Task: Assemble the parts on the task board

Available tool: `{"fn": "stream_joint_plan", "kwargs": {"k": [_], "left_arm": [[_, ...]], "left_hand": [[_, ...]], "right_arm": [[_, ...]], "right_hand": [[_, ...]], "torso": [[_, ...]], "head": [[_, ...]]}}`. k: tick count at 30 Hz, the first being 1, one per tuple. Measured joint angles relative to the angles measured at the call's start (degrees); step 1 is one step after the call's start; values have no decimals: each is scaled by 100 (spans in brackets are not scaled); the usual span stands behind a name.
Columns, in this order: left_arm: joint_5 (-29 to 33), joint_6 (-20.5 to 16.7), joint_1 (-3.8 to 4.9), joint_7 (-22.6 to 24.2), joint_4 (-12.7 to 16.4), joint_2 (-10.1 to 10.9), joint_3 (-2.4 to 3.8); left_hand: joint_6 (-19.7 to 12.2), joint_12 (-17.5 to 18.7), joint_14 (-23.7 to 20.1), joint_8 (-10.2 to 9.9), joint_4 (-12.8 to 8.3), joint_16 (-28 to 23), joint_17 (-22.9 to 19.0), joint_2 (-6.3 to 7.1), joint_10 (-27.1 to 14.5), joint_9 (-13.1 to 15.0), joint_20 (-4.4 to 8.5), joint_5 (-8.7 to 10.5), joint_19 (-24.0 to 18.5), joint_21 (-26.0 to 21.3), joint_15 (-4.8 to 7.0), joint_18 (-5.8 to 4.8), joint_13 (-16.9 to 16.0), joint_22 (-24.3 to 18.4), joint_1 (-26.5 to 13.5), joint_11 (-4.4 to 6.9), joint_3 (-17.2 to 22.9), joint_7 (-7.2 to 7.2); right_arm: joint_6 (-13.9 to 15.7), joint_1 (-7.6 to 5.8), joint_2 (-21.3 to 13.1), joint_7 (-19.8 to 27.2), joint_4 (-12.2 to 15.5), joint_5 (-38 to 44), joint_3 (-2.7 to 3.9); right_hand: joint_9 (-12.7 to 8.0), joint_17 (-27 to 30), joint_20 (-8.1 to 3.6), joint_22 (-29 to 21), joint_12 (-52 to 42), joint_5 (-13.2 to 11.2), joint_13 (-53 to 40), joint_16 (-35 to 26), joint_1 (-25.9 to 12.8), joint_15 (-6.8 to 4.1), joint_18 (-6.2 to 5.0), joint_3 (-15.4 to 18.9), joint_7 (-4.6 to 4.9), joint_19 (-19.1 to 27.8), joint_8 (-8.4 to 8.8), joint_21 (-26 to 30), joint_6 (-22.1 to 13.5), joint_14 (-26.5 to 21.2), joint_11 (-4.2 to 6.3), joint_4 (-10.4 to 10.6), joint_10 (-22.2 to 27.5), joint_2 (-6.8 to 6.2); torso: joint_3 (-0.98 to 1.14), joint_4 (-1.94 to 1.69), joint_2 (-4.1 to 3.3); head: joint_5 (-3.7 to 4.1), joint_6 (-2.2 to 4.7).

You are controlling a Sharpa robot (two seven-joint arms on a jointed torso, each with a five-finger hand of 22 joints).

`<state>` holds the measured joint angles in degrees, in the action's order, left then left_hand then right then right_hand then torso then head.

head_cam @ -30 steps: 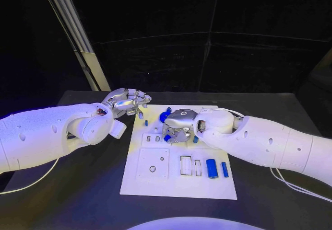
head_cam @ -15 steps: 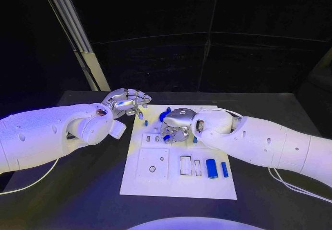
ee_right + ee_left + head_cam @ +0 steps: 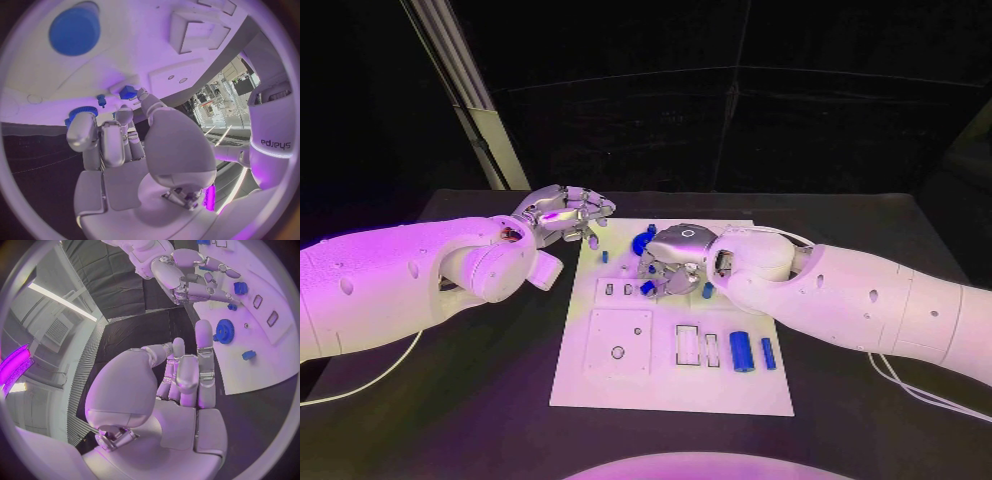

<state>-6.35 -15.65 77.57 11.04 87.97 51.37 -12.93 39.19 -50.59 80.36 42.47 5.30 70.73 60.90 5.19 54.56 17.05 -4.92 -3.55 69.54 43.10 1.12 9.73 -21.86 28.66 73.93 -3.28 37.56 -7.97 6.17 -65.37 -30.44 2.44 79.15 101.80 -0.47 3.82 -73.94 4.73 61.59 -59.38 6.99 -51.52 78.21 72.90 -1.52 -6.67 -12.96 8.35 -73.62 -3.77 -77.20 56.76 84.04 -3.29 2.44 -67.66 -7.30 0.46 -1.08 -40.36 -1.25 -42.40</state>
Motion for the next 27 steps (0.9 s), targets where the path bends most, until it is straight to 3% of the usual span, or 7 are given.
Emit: {"fn": "stream_joint_plan", "kwargs": {"k": [14, 27], "left_arm": [[1, 21, -11, -8, -21, -10, -2], [2, 44, -16, -18, -32, -17, -5]], "left_hand": [[0, 0, 0, 0, -17, 0, -1, -22, 0, 1, 0, 0, 0, 0, 0, 0, 4, 1, -22, 0, 16, 1], [0, 0, 0, 0, -40, 3, 7, -22, 0, -5, 19, 0, 19, 0, 0, 0, 11, 1, -22, 0, 40, 1]], "right_arm": [[10, 4, -99, -74, 34, -46, 0], [-50, 35, -37, -128, -59, -55, 0]], "right_hand": [[1, 6, 19, -8, 0, 137, 19, 0, -22, 41, 0, 115, 21, -21, 0, 0, -59, 0, -20, 39, 20, -21], [14, -1, 18, 5, 0, 220, -6, 0, 139, 41, 0, 132, -10, -21, -38, 0, -28, 0, -20, 23, 21, 93]], "torso": [[1, 2, 0], [-3, -3, -2]], "head": [[9, -9], [-1, -21]]}}
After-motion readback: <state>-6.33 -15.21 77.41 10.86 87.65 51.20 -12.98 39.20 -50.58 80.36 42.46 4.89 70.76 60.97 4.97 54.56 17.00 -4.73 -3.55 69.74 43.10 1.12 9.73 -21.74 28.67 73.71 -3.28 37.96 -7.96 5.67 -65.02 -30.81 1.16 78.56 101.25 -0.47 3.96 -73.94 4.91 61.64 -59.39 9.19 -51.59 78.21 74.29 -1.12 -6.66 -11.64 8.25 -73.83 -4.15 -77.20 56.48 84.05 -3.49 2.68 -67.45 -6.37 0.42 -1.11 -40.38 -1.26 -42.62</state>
